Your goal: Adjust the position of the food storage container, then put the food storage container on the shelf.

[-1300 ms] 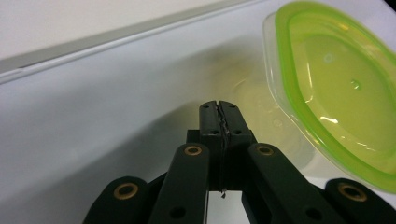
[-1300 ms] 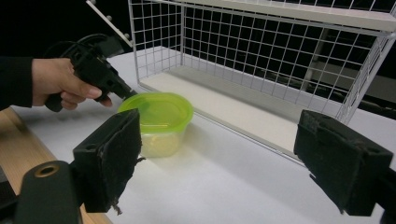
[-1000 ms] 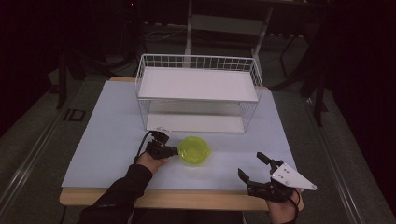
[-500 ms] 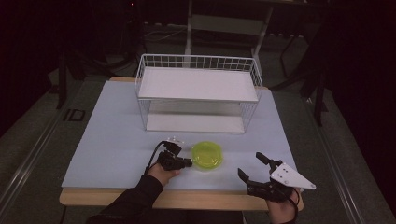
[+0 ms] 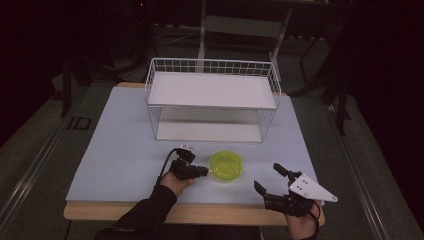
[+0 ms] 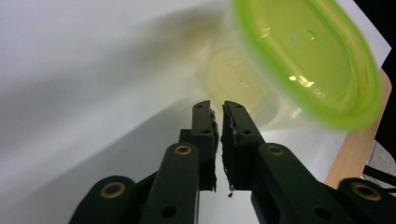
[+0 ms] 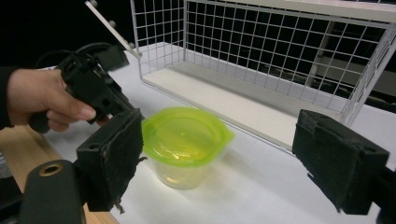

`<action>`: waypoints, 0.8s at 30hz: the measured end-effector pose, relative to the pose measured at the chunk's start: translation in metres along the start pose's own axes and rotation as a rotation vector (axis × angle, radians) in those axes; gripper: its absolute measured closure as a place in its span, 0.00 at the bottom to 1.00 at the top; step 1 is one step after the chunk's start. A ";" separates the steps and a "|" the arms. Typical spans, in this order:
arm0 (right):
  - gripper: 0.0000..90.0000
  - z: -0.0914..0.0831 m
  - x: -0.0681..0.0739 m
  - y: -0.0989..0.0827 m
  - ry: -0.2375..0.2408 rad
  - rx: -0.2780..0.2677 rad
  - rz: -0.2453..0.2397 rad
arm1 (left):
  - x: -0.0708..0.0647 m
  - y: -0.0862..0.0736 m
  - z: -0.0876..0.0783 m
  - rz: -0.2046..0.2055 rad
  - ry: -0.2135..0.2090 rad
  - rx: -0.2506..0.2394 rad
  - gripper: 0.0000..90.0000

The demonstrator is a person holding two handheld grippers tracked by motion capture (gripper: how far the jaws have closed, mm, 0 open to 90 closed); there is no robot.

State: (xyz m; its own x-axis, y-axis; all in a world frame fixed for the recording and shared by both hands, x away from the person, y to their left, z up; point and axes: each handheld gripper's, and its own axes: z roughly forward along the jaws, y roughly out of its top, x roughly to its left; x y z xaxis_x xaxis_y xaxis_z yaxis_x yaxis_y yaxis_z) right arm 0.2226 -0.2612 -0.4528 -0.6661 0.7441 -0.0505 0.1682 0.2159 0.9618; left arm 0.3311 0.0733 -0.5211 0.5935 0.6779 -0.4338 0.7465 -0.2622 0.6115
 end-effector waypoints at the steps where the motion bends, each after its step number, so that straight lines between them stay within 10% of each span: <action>1: 0.18 0.000 0.000 0.000 0.001 0.000 0.001 | 0.001 0.000 -0.006 0.011 -0.002 -0.006 0.88; 12: 0.18 0.004 0.005 0.003 0.010 0.033 -0.021 | -0.008 -0.008 -0.070 0.130 -0.072 -0.127 0.18; 24: 0.18 0.010 0.011 0.018 0.049 0.065 -0.091 | -0.042 -0.011 -0.088 0.238 -0.114 -0.185 0.03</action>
State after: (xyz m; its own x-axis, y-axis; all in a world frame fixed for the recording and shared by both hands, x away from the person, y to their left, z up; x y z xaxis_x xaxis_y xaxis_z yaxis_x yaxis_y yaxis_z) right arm 0.2253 -0.2425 -0.4387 -0.7156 0.6879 -0.1218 0.1509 0.3224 0.9345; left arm 0.2716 0.1078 -0.4515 0.7823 0.5286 -0.3296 0.5221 -0.2679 0.8097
